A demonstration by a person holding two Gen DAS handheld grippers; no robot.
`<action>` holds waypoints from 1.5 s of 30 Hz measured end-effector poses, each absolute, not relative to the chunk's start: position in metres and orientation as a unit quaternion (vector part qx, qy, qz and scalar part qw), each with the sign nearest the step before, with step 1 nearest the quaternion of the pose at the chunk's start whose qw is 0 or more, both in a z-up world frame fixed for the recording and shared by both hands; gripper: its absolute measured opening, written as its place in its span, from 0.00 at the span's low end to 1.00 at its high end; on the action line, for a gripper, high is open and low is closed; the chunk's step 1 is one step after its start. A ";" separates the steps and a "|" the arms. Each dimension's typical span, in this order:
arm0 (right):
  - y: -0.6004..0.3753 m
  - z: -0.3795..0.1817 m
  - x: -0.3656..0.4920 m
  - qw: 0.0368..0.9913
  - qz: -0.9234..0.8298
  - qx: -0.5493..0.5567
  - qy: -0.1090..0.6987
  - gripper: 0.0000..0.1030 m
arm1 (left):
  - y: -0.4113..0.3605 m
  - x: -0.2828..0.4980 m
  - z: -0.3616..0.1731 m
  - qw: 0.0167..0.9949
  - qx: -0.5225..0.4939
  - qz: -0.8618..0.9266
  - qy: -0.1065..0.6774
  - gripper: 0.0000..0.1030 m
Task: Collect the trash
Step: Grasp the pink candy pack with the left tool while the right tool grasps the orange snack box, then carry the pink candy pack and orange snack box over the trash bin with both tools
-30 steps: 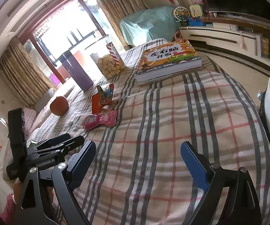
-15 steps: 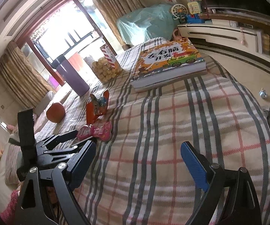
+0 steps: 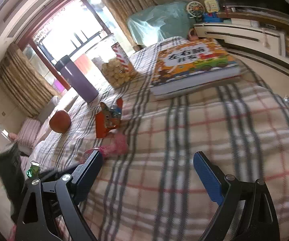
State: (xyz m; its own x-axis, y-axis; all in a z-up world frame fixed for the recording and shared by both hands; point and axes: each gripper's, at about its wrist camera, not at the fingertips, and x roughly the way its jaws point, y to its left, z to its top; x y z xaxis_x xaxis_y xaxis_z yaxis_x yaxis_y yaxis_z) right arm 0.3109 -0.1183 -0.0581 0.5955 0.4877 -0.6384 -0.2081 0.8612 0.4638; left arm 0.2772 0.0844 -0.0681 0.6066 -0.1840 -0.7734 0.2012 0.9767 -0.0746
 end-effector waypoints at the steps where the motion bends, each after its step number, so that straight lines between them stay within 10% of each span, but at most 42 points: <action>1: -0.115 -0.059 0.313 0.875 0.201 0.173 0.405 0.90 | 0.088 0.272 -0.068 0.897 0.003 -0.107 0.429 0.04; 10: -0.072 -0.061 0.352 0.868 0.219 0.164 0.414 0.90 | 0.112 0.255 -0.071 0.891 -0.034 -0.109 0.439 0.06; 15: -0.047 -0.063 0.376 0.870 0.224 0.138 0.418 0.88 | 0.107 0.264 -0.066 0.890 -0.022 -0.132 0.437 0.32; 17: -0.042 -0.064 0.382 0.870 0.225 0.130 0.419 0.79 | 0.101 0.268 -0.062 0.894 -0.002 -0.133 0.429 0.50; 21: -0.036 -0.071 0.390 0.862 0.234 0.125 0.432 0.18 | 0.095 0.284 -0.061 0.893 0.018 -0.143 0.426 0.57; 33: -0.109 -0.056 0.351 0.872 0.202 0.197 0.401 0.17 | 0.069 0.328 -0.070 0.887 0.072 -0.166 0.424 0.67; 45: -0.153 -0.054 0.304 0.873 0.178 0.229 0.392 0.17 | 0.056 0.308 -0.068 0.895 0.055 -0.141 0.421 0.48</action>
